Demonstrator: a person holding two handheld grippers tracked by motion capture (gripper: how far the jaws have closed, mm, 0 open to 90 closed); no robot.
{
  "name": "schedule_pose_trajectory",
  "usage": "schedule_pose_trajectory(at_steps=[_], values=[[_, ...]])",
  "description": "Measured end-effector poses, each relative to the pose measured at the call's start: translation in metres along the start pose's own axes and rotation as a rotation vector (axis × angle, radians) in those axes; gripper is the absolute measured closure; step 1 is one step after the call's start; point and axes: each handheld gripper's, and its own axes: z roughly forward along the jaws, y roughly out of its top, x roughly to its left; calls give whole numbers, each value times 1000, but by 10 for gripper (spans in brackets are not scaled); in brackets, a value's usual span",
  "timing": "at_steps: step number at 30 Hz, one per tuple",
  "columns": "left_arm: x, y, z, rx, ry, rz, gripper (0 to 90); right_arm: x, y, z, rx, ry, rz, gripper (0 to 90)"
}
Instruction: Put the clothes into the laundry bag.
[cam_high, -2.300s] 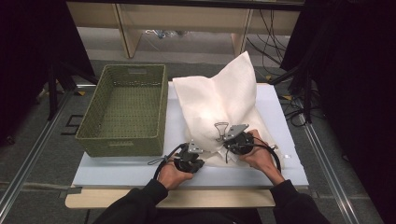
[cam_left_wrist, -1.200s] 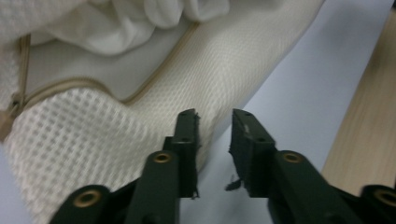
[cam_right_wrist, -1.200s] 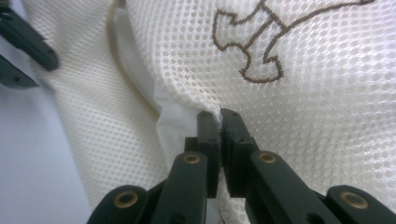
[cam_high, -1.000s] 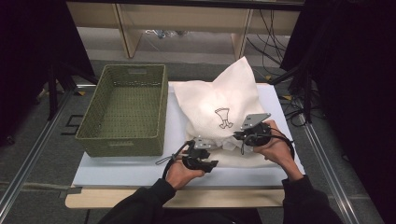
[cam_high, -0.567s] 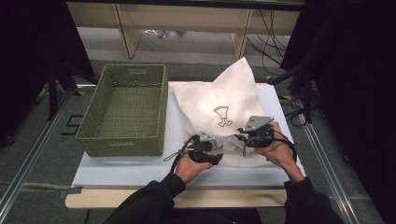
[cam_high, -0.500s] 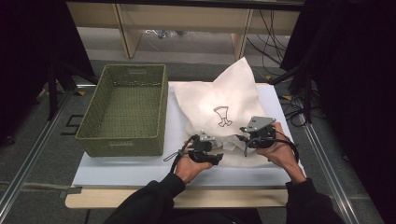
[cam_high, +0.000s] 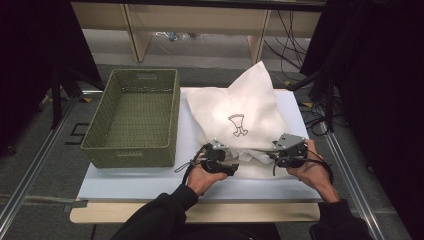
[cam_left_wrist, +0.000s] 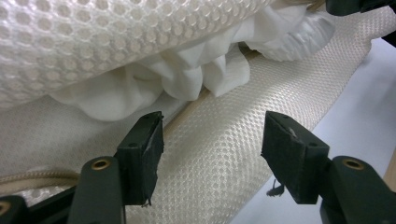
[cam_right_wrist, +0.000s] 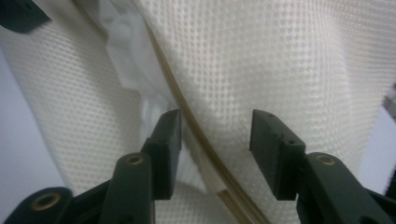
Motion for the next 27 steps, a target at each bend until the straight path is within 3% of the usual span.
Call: schedule_pose_trajectory(at_steps=[1,4,7,9,11,13,18,20,27], values=[[0,0,0,-4,2,-1,379,-1,-1,2,8,-15,-22,511],[0,0,-1,-1,3,9,373,3,-1,7,7,-37,7,478],[1,0,-1,6,2,12,373,6,4,14,3,-48,-32,478],[0,-1,-1,6,2,5,371,6,6,18,4,-65,-32,482],[0,-1,-1,7,-2,13,371,3,7,21,-4,-69,-56,515],[0,0,-1,5,-5,18,370,1,5,20,-6,-83,-19,558],[-2,-1,2,0,-8,-1,368,-10,0,18,-40,-69,3,758],[-2,0,2,7,-10,19,368,-13,1,18,-48,-54,15,837],[-8,5,14,-23,-24,-30,350,-17,6,9,-74,-33,50,866]])
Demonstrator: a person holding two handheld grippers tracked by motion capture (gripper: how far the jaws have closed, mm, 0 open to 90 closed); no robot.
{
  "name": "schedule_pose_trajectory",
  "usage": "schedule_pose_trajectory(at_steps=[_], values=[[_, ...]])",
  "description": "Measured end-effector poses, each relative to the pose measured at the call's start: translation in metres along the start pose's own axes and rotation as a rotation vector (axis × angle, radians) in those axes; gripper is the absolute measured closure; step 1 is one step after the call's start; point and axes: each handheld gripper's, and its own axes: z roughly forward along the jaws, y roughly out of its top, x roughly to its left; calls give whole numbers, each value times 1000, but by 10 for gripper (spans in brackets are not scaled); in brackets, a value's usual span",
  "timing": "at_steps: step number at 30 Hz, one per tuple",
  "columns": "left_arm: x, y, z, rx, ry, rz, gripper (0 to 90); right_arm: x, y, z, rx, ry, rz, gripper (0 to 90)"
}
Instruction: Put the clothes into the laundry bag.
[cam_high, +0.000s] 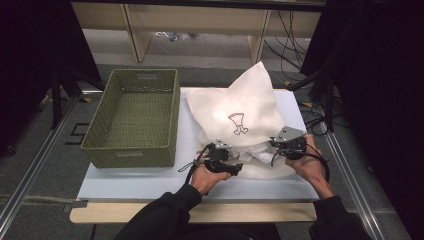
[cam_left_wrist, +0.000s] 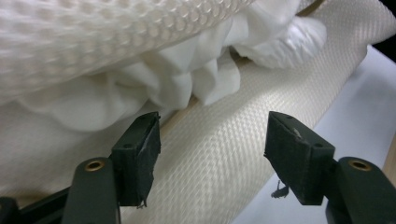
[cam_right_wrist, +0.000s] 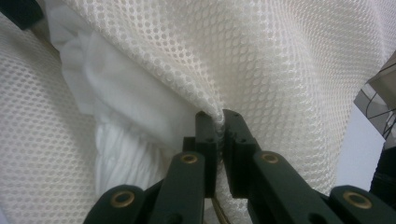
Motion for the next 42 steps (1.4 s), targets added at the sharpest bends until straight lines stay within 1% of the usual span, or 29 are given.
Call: schedule_pose_trajectory(at_steps=[1,3,4,5,7,8,9,10,13,14,15,16,17,18,19,22,24,25,26,28,30,31,33,35,37,38,39,40,42], values=[[-1,2,2,-4,0,11,347,0,1,-3,-1,6,7,866],[-4,5,7,-13,-6,-2,338,-1,3,-8,-18,13,2,866],[-5,7,9,-15,-10,2,335,0,4,-11,-21,15,19,866],[-6,9,11,-21,-5,-4,334,-1,5,-13,-26,28,9,866],[-8,13,17,-41,-8,-35,326,0,6,-16,-23,31,31,867],[-8,15,18,-38,-3,-28,326,-1,7,-17,-26,36,18,867],[-8,17,20,-40,-5,-40,325,0,7,-18,-24,37,35,867],[-10,20,26,-54,2,-94,326,0,7,-19,-22,41,38,868],[-11,24,32,-60,39,-72,403,0,7,-20,-22,51,46,868],[-12,25,34,-73,56,-83,451,0,7,-20,-21,54,48,868],[-11,27,34,-80,55,-84,497,0,7,-19,-22,57,34,868],[-10,28,36,-87,65,-80,579,0,7,-19,-20,61,31,868],[-11,29,37,-110,68,-94,654,1,7,-20,-15,63,35,869],[-10,30,37,-111,75,-89,709,1,7,-19,-13,65,32,870],[-9,32,37,-104,86,-74,753,2,7,-20,-7,67,48,870],[-7,37,39,-118,125,-57,819,4,7,-20,7,91,69,873],[-5,42,40,-149,150,-69,835,4,7,-20,9,97,55,875],[-5,42,40,-149,150,-69,840,4,7,-20,9,97,55,875],[-6,46,44,-161,181,-46,840,6,8,-21,18,106,62,877],[-7,47,47,-161,183,-42,833,7,8,-21,19,117,70,877],[-8,45,49,-143,179,-42,806,6,7,-19,21,124,56,877],[-9,43,49,-123,158,-32,774,6,5,-18,27,129,79,876],[-11,38,46,-115,137,-30,707,5,2,-16,35,137,77,876],[-15,33,40,-87,109,-2,603,5,1,-14,41,138,89,876],[-20,27,34,-44,80,7,516,5,1,-14,41,140,88,875],[-24,23,32,-14,68,26,486,4,1,-14,41,139,89,874],[-27,21,31,-15,70,29,462,4,2,-14,41,135,86,874],[-33,18,31,-10,47,34,446,4,2,-15,40,138,89,874],[-34,18,34,-22,49,29,412,3,2,-15,40,141,89,874]])
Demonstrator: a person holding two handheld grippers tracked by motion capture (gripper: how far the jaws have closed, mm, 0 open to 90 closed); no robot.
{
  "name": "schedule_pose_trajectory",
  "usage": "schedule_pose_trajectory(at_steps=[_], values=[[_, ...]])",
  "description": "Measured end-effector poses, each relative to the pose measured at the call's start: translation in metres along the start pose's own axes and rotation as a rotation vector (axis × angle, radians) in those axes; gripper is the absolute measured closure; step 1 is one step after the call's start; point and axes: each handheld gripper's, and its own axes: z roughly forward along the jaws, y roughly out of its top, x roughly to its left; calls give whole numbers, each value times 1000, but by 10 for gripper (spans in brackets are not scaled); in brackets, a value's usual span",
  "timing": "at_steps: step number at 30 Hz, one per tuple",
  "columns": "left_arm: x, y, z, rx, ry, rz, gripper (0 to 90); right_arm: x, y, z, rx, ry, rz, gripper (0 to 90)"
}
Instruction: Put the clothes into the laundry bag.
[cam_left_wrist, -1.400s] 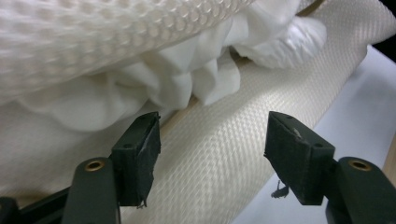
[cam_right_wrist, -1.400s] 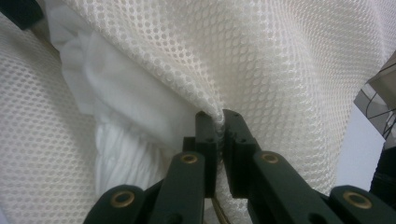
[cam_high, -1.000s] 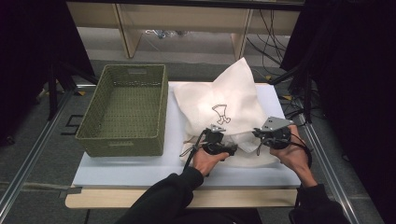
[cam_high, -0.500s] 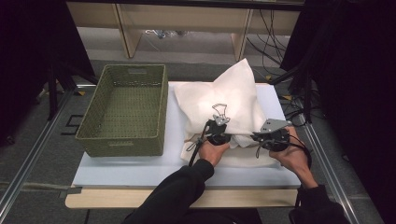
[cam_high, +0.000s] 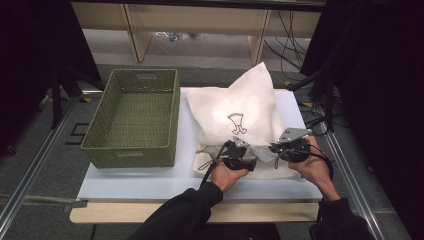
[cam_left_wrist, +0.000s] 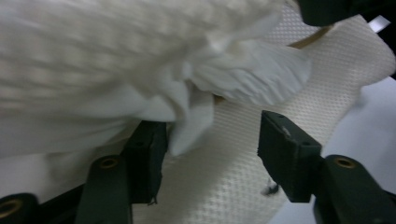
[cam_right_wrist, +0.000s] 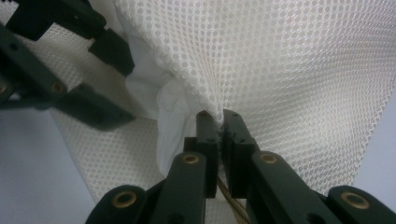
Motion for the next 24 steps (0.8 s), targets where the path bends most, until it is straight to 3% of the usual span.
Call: schedule_pose_trajectory(at_steps=[2,4,13,15,16,20,22,24], values=[[4,3,4,0,16,21,407,0,0,0,-1,0,0,874],[7,6,11,-35,17,-37,430,0,0,-1,-3,-3,-15,874],[0,10,19,-67,-24,-62,519,-1,-1,0,5,4,1,874],[-2,11,19,-93,-13,-72,555,-1,-1,-1,4,1,1,874],[-1,13,18,-87,1,-47,609,0,0,-1,3,1,0,874],[2,21,25,-117,44,-68,827,-1,0,-1,3,5,-6,875],[3,25,28,-138,72,-64,847,-1,0,-1,7,12,-7,875],[3,28,31,-137,99,-26,850,-1,0,-1,11,13,-2,876]])
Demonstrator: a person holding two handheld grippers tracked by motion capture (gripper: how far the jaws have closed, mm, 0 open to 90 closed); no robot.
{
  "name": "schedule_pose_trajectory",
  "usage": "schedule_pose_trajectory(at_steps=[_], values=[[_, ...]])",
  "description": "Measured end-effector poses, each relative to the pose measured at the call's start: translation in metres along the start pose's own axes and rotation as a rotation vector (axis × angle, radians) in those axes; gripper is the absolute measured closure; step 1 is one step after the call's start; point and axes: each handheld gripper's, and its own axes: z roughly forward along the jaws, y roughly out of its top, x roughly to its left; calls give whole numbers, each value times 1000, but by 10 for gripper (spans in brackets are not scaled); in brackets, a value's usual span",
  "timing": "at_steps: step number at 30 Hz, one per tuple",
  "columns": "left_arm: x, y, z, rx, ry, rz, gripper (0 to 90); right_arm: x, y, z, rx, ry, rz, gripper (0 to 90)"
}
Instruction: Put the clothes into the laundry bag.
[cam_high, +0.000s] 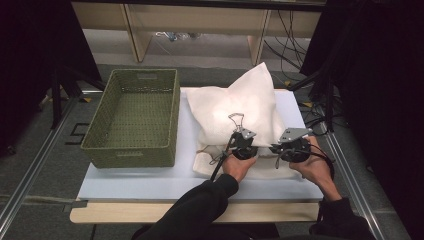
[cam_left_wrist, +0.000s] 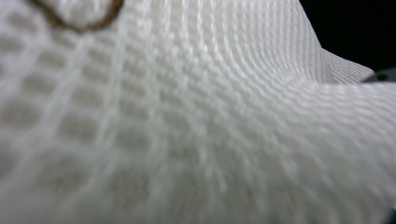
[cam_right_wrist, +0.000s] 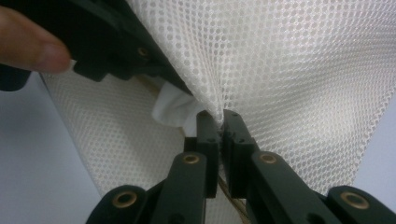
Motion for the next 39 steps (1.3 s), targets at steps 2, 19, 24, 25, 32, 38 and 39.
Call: schedule_pose_trajectory(at_steps=[2,19,24,25,32,38,39], values=[[0,-1,4,2,12,4,847,0,0,0,7,4,10,876],[1,-22,-26,140,-138,111,787,-2,-2,2,12,1,16,875],[4,-14,-11,118,-76,111,854,-1,-1,1,18,19,5,875],[4,-12,-9,105,-53,103,863,0,-1,2,19,24,12,876],[3,-13,-4,83,-23,70,873,9,-2,4,39,88,-15,878],[4,-15,-13,117,-54,82,801,14,-6,22,78,144,29,876],[5,-18,-22,133,-68,102,793,14,-7,27,84,151,37,875]])
